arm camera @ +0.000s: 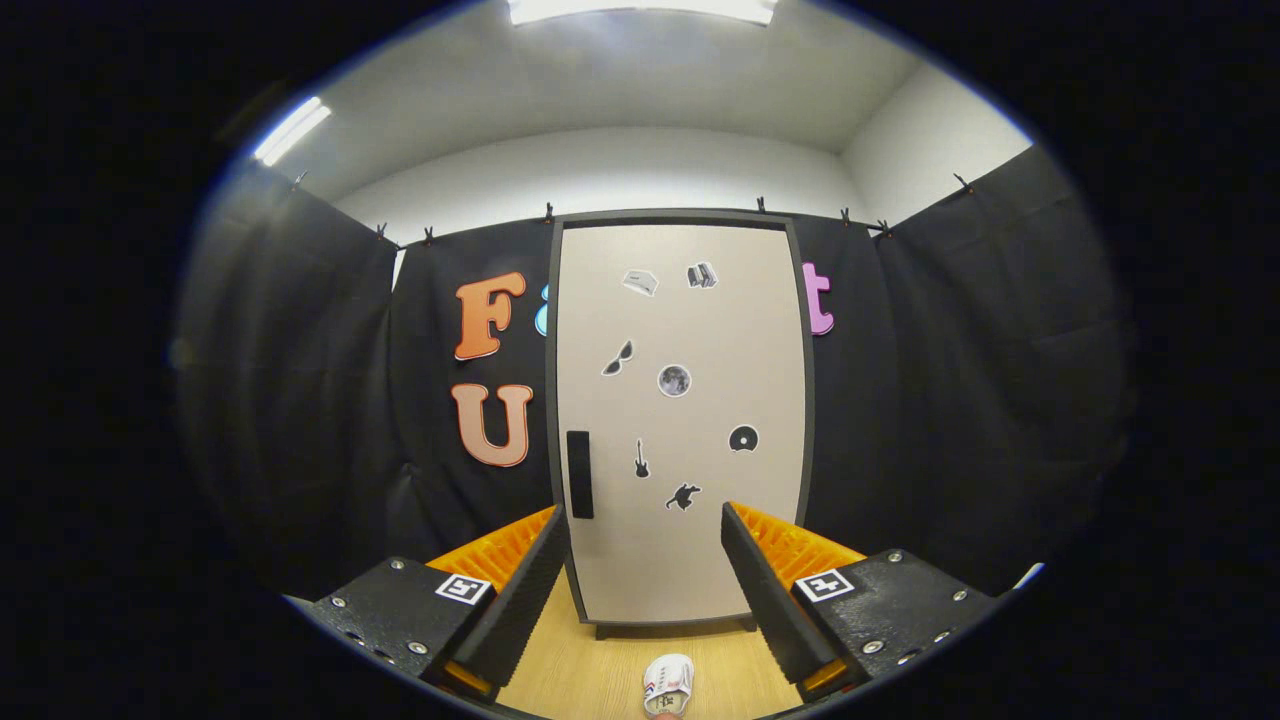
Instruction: Open the shoe cabinet door, grab the shoes and put them into the shoe cabinet, then close the shoe cabinet door.
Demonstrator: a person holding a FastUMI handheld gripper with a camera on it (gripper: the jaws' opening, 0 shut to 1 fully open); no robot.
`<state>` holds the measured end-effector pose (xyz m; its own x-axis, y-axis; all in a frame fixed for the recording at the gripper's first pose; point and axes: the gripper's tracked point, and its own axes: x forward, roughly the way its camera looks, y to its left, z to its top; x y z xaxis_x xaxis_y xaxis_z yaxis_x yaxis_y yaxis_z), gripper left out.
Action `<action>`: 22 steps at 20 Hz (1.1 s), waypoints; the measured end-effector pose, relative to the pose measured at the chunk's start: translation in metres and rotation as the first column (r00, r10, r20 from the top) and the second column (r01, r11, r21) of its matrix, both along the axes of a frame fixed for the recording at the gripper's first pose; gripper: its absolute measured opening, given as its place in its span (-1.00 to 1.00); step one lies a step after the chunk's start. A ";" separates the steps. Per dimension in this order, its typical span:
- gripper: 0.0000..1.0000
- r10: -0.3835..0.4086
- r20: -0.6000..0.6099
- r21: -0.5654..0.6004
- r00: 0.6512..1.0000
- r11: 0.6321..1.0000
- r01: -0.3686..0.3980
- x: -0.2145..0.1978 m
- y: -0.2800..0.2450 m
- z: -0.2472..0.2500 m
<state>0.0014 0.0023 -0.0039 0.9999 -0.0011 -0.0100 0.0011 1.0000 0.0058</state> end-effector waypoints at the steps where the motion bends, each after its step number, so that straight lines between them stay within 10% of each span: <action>1: 0.90 0.001 -0.001 0.002 1.000 1.000 -0.001 0.000 0.000 0.000; 22: 0.90 0.029 -0.061 0.016 0.998 0.999 -0.028 0.054 0.029 -0.048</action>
<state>0.0550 0.0308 -0.0523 0.9971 0.0282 -0.0711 -0.0268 0.9994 0.0217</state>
